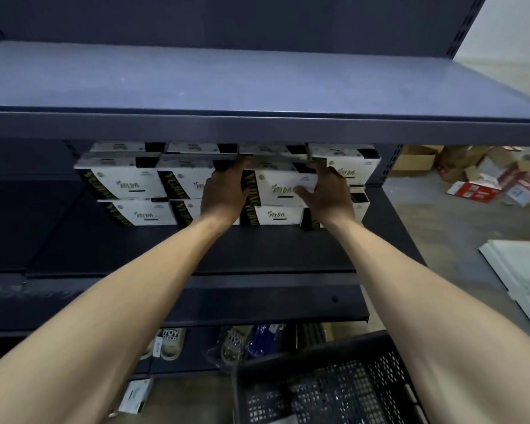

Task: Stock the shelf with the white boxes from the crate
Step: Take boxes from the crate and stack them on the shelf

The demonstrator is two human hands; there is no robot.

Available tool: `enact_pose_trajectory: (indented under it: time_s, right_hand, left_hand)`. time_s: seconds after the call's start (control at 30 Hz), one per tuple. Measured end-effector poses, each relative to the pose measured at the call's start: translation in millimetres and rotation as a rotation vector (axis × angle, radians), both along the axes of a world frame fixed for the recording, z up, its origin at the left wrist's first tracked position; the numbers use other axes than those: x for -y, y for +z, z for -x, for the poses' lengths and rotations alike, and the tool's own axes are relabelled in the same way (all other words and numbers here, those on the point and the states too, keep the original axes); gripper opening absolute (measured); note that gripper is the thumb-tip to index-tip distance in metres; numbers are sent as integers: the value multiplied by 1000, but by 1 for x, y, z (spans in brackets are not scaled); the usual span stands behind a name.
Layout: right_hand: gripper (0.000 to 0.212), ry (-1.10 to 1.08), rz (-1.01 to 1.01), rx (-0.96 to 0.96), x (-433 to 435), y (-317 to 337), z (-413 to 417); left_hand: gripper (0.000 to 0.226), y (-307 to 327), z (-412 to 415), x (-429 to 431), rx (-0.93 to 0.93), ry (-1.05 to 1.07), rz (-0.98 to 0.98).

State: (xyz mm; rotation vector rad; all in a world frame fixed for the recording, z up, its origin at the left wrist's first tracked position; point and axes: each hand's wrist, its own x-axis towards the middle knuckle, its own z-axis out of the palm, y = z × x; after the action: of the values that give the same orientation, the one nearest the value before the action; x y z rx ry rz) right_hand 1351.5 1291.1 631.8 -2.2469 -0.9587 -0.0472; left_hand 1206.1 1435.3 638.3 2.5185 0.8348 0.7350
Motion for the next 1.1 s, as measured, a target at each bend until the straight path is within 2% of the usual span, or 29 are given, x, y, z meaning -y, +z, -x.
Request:
enact_pose_trajectory:
  time_s: [0.27, 0.43, 0.57, 0.8, 1.1]
  right_hand:
    - [52, 10, -3, 43, -13, 1, -5]
    - [50, 33, 109, 108, -17, -2, -9]
    - [59, 57, 161, 153, -18, -4, -10]
    - [56, 18, 172, 188, -27, -8, -12]
    - [70, -4, 192, 207, -32, -12, -14]
  left_hand:
    - [51, -5, -9, -18, -99, 61, -298]
    - [44, -14, -12, -26, -114, 69, -420]
    - [44, -15, -16, -31, -101, 77, -472]
    - [43, -17, -20, -35, -131, 72, -481]
    - [44, -22, -23, -37, -130, 81, -543]
